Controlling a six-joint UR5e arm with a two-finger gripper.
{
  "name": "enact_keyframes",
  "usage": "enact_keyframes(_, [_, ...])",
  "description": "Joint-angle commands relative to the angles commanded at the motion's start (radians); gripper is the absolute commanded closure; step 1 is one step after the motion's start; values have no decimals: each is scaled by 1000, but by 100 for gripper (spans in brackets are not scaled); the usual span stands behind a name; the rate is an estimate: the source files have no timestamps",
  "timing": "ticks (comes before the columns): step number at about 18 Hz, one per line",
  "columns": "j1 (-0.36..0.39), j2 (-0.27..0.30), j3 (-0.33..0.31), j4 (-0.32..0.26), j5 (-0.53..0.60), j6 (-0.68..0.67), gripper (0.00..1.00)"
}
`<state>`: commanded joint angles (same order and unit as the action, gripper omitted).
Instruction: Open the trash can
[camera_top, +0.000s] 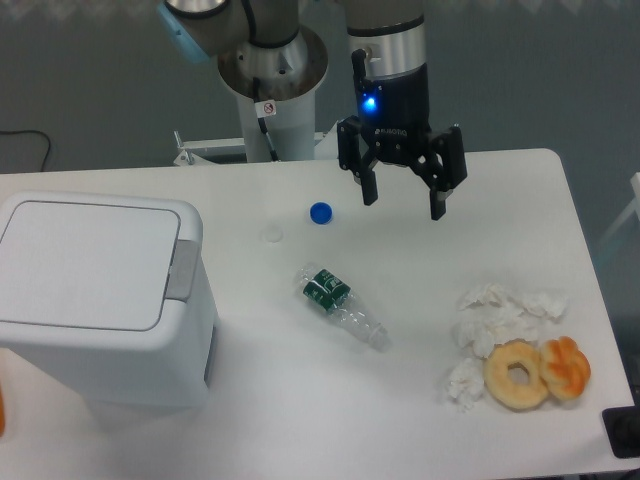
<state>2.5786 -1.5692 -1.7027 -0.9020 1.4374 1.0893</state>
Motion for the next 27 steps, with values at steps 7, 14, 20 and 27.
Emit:
enact_keyframes(7, [-8, 0, 2, -2, 6, -5, 0])
enact_keyframes(14, [-28, -11, 15, 2, 18, -60, 0])
enact_keyframes(20, [-63, -41, 48, 6, 11, -342, 0])
enact_keyframes(27, [-126, -72, 101, 5, 9, -595, 0])
